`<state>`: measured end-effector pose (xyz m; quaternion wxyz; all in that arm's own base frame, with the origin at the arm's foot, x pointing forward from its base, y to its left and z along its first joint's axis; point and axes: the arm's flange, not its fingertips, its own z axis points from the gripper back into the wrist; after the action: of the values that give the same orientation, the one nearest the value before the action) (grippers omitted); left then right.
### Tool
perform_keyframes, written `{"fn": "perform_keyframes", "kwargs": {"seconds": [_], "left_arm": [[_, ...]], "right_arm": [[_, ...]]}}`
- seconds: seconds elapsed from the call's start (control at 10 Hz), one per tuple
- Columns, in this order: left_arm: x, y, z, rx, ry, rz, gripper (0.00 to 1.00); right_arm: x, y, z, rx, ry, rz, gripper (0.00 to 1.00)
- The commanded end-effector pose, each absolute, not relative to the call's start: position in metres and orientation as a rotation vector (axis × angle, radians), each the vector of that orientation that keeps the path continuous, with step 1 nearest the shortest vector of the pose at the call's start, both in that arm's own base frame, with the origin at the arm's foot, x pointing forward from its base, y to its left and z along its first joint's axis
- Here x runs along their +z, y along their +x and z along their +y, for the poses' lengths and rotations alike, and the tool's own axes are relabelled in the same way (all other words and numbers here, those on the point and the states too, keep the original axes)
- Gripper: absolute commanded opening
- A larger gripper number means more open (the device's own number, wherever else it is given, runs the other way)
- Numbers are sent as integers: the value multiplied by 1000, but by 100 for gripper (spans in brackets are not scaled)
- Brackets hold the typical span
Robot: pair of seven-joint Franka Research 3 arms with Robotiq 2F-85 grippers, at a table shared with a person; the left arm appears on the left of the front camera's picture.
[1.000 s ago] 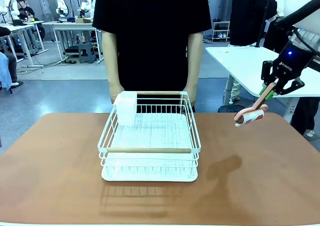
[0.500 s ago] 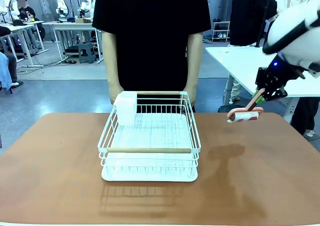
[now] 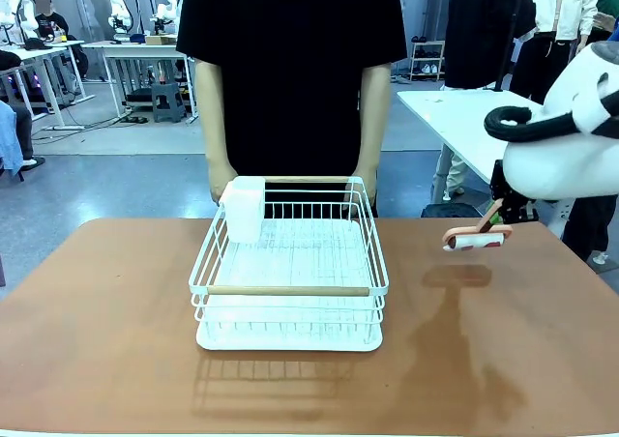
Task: Clean the table.
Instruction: Place the Lint Roller down when the Dish drying rack is positioned in the middle of the table.
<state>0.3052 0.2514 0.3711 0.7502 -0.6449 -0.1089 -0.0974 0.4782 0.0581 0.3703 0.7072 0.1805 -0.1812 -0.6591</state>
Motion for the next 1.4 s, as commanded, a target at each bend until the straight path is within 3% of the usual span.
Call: {"fn": "perform_keyframes", "kwargs": {"seconds": [0.0,0.1,0.2,0.7,1.1,1.3], "left_arm": [[371,304,254,-209,-1403,-244,100],[371,304,254,-209,-1403,-244,100],[371,304,254,-209,-1403,-244,100],[371,304,254,-209,-1403,-244,100],[371,304,254,-209,-1403,-244,100],[371,304,254,-209,-1403,-244,100]], "right_arm": [[358,475,78,-1498,407,-400,22],[353,469,80,-1492,432,-370,22],[354,466,79,-1491,450,-357,31],[368,451,80,-1480,467,-315,100],[388,430,75,-1454,397,-260,100],[402,428,68,-1320,433,-209,100]]}}
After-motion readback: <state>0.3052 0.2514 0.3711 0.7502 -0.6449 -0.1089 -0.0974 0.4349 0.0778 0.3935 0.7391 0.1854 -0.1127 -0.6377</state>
